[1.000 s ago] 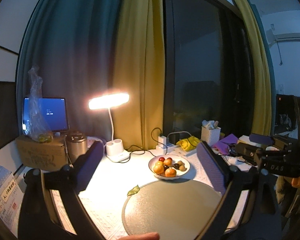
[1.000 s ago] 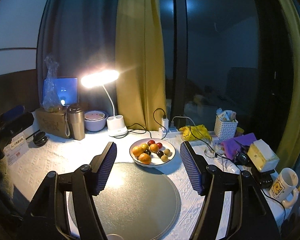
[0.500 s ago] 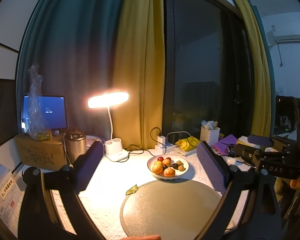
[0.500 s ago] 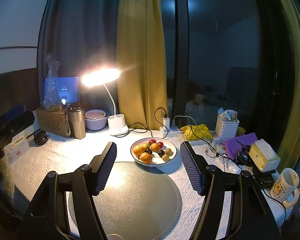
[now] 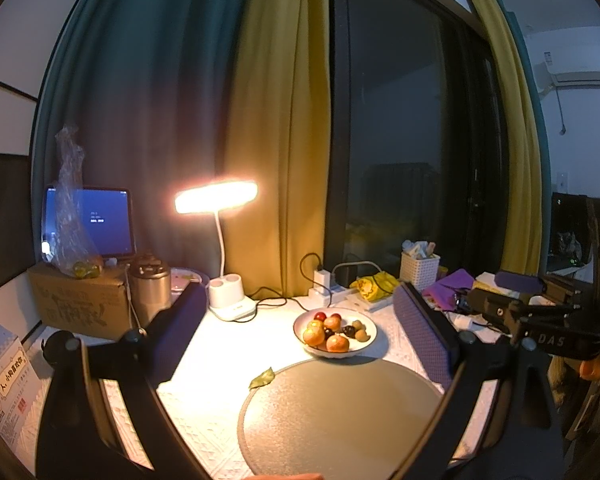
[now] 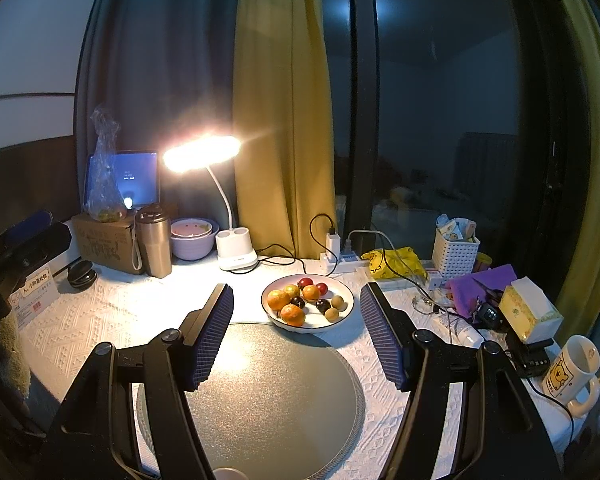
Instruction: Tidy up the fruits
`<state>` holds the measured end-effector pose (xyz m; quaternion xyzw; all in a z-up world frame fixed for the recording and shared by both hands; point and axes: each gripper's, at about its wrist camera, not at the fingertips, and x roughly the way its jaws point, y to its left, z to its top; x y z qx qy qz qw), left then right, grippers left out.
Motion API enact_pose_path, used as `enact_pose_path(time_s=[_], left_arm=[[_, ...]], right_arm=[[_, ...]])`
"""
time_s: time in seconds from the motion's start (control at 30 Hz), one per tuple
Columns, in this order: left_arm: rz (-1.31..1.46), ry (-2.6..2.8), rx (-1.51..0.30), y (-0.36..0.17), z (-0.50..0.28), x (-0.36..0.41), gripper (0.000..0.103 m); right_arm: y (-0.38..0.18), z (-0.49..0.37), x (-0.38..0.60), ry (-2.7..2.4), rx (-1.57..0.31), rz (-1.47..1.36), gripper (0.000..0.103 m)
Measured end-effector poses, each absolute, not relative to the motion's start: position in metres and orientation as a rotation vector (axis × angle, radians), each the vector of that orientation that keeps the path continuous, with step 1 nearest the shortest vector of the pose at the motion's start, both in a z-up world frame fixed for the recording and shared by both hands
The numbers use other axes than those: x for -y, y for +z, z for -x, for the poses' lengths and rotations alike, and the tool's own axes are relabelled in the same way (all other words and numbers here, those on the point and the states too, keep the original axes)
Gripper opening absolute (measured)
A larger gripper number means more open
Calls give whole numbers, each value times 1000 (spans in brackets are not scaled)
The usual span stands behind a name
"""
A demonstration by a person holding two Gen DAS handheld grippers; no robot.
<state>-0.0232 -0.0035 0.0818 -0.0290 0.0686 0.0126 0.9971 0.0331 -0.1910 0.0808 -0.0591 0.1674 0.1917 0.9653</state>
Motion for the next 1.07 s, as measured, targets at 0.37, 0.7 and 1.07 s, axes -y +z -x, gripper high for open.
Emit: enact_pose_path(time_s=[0.37, 0.7, 1.07], left_arm=[[58, 24, -136, 81, 23, 5, 95], [58, 24, -136, 81, 23, 5, 95], [54, 24, -133, 81, 23, 9, 95]], right_arm=[[80, -33, 190, 389, -337, 118, 69], [80, -33, 191, 388, -337, 118, 69], [80, -33, 191, 388, -338, 118, 69]])
